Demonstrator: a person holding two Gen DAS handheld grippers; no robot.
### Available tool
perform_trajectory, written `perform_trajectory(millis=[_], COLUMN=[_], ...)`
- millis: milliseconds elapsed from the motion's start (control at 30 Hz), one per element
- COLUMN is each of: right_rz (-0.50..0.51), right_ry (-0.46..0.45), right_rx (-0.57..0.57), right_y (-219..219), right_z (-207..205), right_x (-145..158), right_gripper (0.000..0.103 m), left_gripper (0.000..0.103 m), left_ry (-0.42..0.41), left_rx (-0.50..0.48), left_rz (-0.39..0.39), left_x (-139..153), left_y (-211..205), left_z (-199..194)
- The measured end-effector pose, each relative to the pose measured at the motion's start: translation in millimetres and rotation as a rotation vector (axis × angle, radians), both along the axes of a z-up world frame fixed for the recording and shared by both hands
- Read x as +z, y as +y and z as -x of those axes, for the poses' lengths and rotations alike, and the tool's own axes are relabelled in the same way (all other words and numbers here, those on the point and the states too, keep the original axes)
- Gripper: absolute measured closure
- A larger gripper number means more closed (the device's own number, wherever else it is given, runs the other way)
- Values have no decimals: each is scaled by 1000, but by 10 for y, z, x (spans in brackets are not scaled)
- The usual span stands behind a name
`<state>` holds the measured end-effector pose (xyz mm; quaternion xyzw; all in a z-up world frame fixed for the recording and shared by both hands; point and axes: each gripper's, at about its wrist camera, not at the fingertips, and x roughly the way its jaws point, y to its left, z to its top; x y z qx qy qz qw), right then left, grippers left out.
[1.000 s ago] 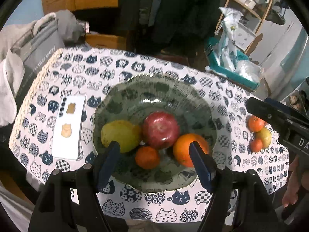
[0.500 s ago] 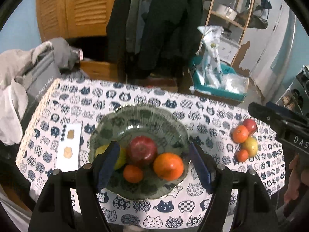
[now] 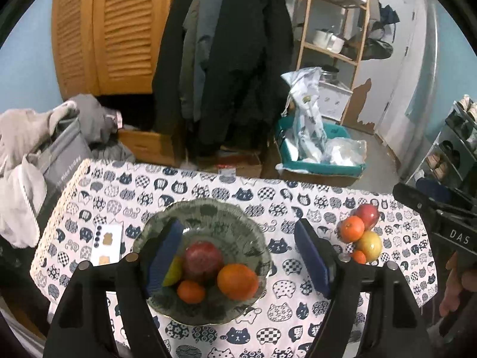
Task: Organize fruits
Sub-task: 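Raise both open tools from the bowl and move back to the fruit pile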
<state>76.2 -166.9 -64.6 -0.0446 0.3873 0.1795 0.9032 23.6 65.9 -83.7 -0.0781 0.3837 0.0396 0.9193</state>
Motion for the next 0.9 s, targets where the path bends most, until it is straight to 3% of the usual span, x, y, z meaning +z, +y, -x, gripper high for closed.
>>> perform_trajectory(millis=[433,900], right_rz=[-14,-20], right_ry=[-4,34], right_rx=[-109,-237], right_y=[-655,-1340], right_z=[32,0], right_x=[-2,-162], right_gripper=[25,22], left_gripper=[17,17], left_ry=[-52,-25], left_rx=[-60,-129], left_rz=[-28,-41], left_x=[204,123], left_y=[-435,-902], left_z=[-60,-290])
